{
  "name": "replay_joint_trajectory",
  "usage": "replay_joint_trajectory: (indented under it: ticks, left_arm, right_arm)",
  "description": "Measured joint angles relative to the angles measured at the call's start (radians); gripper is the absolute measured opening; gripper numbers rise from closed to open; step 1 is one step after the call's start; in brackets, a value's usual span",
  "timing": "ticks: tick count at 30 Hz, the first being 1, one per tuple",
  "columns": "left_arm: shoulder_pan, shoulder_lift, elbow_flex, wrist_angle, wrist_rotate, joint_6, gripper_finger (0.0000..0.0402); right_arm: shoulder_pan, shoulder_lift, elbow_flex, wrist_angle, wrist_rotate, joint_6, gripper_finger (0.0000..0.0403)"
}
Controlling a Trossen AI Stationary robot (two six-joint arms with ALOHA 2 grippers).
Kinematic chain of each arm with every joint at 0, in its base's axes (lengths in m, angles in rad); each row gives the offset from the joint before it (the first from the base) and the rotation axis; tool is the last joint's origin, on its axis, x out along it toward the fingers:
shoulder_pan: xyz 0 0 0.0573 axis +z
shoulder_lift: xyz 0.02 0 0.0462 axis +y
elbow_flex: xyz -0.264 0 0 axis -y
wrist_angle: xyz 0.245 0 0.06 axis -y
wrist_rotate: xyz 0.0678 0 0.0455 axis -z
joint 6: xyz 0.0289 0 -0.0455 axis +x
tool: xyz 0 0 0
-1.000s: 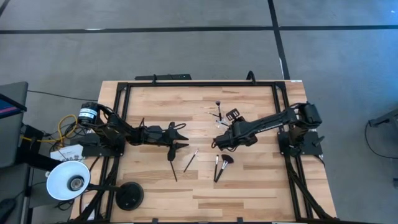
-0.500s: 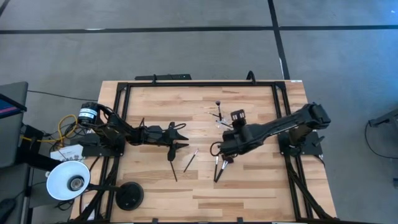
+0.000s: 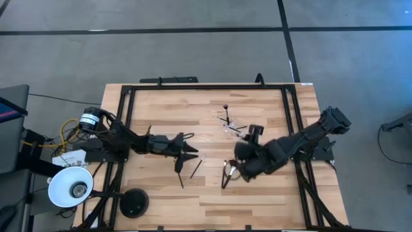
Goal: Put items in baskets/containers
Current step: Put the liner brush into the transparent organizer
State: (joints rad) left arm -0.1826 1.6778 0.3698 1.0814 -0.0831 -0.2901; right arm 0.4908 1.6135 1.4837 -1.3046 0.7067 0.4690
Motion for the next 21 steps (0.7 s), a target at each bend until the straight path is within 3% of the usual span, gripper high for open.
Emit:
replay_joint_trajectory:
  ticks: [5,11,15,17,21]
  left_arm:
    - [-0.095,-0.11,0.09,-0.097,-0.07,0.048,0.012]
    - [-0.258,-0.23,0.154,-0.483,-0.456,0.023,0.0118]
    - [-0.328,-0.206,0.158,-0.494,-0.627,-0.064,0.0118]
    - [-0.338,-0.175,0.158,-0.497,-0.661,-0.088,0.0118]
    - [-0.322,-0.092,0.158,-0.49,-0.668,-0.152,0.0117]
  right_arm:
    - [0.085,-0.01,0.0,0.045,0.031,-0.025,0.0163]
    - [0.189,-0.086,0.0,0.05,0.196,-0.025,0.0157]
    - [0.231,-0.147,-0.041,0.193,0.34,-0.037,0.0158]
    - [0.221,-0.171,-0.115,0.33,0.321,-0.092,0.0159]
    - [0.163,-0.197,-0.339,0.736,0.106,-0.235,0.0157]
